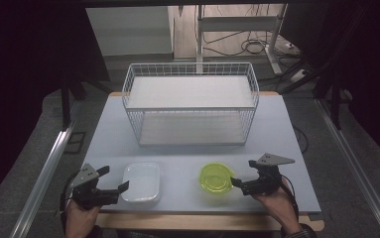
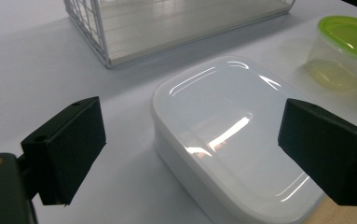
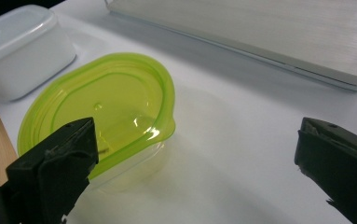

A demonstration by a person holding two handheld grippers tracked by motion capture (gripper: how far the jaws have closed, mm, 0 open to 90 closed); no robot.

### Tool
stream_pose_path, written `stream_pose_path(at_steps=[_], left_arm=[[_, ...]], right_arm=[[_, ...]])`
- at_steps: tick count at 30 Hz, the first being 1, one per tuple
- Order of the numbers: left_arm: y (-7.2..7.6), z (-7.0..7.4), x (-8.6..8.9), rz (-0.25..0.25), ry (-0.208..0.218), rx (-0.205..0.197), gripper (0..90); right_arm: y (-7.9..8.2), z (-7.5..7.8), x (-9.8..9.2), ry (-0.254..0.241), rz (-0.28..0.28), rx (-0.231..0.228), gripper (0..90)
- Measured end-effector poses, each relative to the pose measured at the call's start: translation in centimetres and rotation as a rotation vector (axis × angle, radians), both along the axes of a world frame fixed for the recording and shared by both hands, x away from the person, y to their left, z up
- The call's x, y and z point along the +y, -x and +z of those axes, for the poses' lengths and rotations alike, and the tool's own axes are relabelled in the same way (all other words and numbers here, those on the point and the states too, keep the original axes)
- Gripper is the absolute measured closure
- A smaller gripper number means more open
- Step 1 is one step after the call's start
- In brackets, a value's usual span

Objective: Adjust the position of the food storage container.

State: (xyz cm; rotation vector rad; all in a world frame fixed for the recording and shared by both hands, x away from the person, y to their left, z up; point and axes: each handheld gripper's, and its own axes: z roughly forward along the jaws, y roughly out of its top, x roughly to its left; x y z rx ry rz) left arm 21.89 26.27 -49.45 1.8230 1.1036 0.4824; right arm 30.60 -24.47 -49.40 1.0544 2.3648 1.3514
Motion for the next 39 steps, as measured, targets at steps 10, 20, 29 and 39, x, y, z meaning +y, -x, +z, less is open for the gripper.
stream_pose_path(at_steps=[10, 20, 29, 39], left_arm=[[-0.1, -0.7, -0.3, 0.003, -0.029, -0.051, 5.9], [-0.1, -0.8, -0.5, 0.001, -0.035, -0.074, 5.2], [0.0, -0.6, -0.7, -0.004, -0.036, -0.080, 5.2], [-0.1, -0.6, -1.3, -0.014, -0.053, -0.077, 5.2]], right_arm=[[-0.1, 0.3, -0.1, -0.031, -0.014, 0.025, 7.5], [-0.1, 0.5, 0.0, -0.028, 0.004, 0.042, 16.7], [-0.1, 2.2, 0.7, 0.009, 0.060, 0.032, 47.7], [0.0, 3.4, 5.8, 0.121, 0.255, 0.044, 89.9]])
